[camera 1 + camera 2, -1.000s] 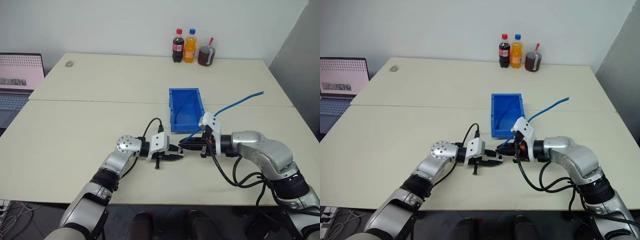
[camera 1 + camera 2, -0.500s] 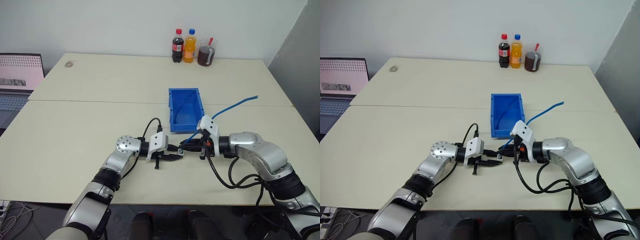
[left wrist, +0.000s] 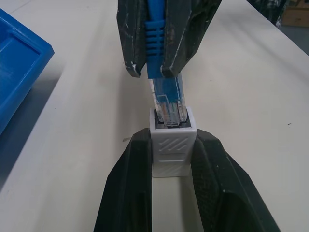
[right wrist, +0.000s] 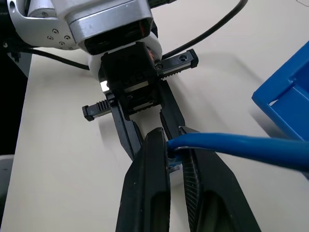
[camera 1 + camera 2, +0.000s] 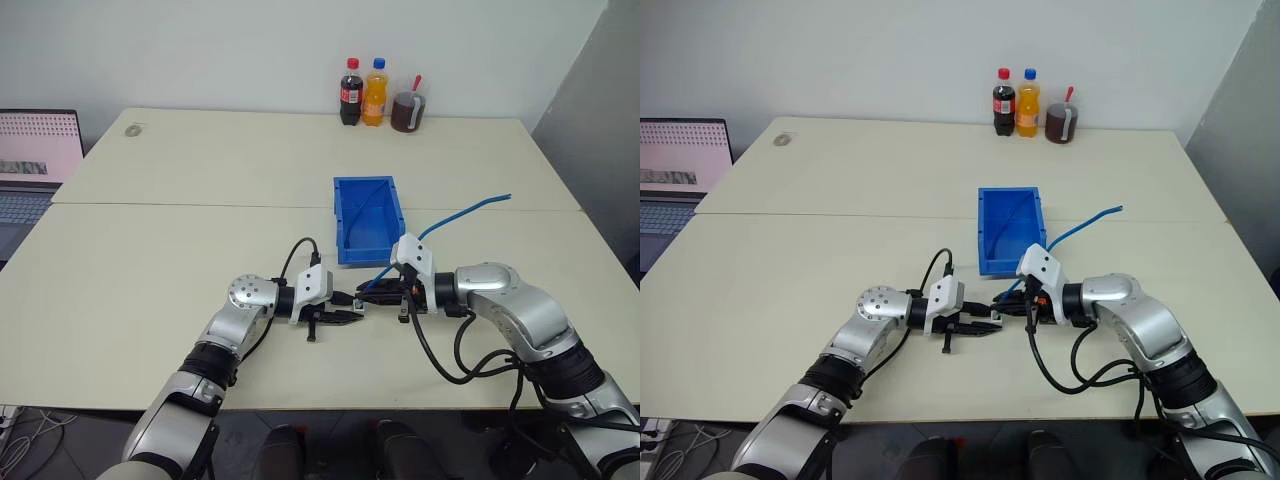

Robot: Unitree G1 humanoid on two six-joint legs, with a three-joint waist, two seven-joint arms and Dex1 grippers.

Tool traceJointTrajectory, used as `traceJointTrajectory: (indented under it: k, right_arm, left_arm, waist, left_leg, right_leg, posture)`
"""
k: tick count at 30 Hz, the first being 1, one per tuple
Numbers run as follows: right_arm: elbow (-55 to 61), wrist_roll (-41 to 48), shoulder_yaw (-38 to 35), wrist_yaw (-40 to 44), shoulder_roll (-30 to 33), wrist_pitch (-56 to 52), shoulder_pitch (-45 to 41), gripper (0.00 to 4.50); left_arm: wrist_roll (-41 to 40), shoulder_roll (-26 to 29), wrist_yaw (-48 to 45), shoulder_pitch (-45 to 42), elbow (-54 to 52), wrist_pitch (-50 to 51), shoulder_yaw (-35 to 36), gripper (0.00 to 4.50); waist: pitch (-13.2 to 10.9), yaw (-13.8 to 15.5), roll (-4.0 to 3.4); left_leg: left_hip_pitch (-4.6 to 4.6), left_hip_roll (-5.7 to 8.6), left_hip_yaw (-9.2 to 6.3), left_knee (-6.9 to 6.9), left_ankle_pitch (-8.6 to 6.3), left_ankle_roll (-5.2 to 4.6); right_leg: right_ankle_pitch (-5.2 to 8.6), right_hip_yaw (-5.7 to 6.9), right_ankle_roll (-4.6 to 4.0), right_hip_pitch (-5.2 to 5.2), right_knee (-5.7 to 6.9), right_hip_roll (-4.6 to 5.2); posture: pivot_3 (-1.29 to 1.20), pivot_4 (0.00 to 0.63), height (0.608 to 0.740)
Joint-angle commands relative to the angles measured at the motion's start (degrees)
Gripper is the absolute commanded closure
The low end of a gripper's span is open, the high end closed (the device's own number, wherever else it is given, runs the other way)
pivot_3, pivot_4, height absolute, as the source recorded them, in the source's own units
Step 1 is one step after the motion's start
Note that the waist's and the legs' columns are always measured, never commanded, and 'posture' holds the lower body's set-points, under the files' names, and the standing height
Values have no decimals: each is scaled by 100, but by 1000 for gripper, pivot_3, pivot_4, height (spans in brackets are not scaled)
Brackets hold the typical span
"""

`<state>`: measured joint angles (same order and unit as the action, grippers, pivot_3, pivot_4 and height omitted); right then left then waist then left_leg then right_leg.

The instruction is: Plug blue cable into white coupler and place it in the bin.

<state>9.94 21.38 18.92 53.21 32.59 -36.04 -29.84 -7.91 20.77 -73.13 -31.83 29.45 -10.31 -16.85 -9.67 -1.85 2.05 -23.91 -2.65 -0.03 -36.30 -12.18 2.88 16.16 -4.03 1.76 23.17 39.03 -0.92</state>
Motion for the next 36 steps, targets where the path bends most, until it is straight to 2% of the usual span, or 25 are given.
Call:
traceJointTrajectory:
  k: [1, 14, 21, 36]
  right_arm:
    - [-147, -440, 226, 133, 82, 377, -3, 4392]
    - [-714, -995, 702, 863, 36, 1271, 15, 4392]
    - [-1140, -1245, 729, 1064, -22, 1825, 57, 4392]
    - [-1592, -1555, 980, 984, -279, 1670, 216, 4392]
  left_arm:
    - [109, 41, -175, 152, -80, 86, -155, 3715]
    - [84, 15, -192, 99, -141, 154, -156, 3715]
    - [87, 44, -190, 139, -200, 170, -147, 3715]
    - [123, 43, -132, 144, -253, 176, -135, 3715]
  waist:
    - [1, 0, 0]
    - [20, -6, -3]
    - [37, -4, -10]
    - [115, -39, -15]
  left_leg:
    - [1, 0, 0, 0, 0, 0]
    - [8, -2, 1, 0, 0, 0]
    - [8, -1, 2, 0, 0, 0]
    - [26, -5, 2, 2, 0, -1]
  right_leg:
    - [0, 0, 0, 0, 0, 0]
    - [0, 0, 0, -5, 3, -2]
    - [0, -1, -1, -7, 1, -2]
    - [1, -2, -3, -18, 5, -6]
  posture:
    - [0, 150, 740]
    - [0, 150, 740]
    - [0, 150, 740]
    - [0, 150, 740]
